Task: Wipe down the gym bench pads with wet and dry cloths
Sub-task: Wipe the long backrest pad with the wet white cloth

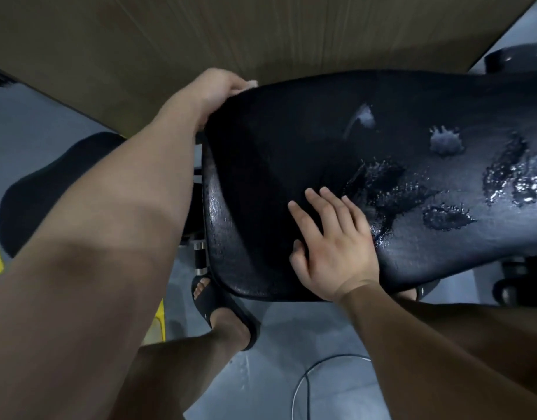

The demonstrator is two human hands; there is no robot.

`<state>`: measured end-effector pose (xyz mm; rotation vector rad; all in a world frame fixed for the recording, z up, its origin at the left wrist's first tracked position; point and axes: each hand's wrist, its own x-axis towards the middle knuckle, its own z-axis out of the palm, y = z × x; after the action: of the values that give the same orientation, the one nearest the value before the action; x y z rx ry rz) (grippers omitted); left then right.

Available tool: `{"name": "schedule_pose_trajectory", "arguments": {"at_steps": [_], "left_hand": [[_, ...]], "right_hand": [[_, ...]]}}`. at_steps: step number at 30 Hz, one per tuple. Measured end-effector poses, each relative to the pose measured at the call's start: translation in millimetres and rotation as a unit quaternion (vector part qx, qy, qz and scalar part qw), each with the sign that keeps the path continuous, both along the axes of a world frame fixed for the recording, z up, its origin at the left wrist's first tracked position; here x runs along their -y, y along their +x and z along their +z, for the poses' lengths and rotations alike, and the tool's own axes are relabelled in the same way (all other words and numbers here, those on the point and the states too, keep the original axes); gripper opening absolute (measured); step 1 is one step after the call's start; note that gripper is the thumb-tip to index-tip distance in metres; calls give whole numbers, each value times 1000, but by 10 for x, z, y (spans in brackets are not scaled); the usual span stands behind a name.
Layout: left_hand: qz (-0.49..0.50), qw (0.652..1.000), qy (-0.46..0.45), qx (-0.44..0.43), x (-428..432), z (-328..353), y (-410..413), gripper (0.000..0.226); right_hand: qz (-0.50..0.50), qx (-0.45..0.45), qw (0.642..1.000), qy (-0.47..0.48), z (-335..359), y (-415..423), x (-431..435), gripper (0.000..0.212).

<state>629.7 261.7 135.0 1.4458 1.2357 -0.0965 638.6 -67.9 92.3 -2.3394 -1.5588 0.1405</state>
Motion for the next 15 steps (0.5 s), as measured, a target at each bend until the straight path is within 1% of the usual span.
{"name": "schedule_pose_trajectory", "arguments": {"at_steps": [2, 4, 5, 7, 9, 12, 13, 15], "left_hand": [[-100, 992, 54, -58, 56, 101, 255, 19], [-206, 968, 116, -81, 103, 127, 506, 25], [-244, 956, 141, -78, 138, 118, 594, 27], [-296, 941, 163, -30, 204, 43, 673, 26], [-358, 916, 180, 12, 296, -51, 603, 26], [-417, 859, 296, 9, 255, -167, 319, 51], [-415, 856, 308, 2, 181, -195, 230, 52], [-380, 883, 275, -20, 46, -221, 140, 51]], "right_hand": [[-1, 0, 1000, 9, 0, 4, 0, 59], [-1, -1, 1000, 4, 1, 5, 1, 59], [-1, -3, 1000, 1, 3, 5, 3, 59], [-1, -5, 1000, -1, 6, 1, 7, 59], [-1, -5, 1000, -7, 11, 0, 5, 60], [-2, -6, 1000, -27, 22, -3, 2, 60], [-2, -7, 999, -33, 26, -4, 2, 61], [-1, -11, 999, -34, 30, 0, 9, 61]]}}
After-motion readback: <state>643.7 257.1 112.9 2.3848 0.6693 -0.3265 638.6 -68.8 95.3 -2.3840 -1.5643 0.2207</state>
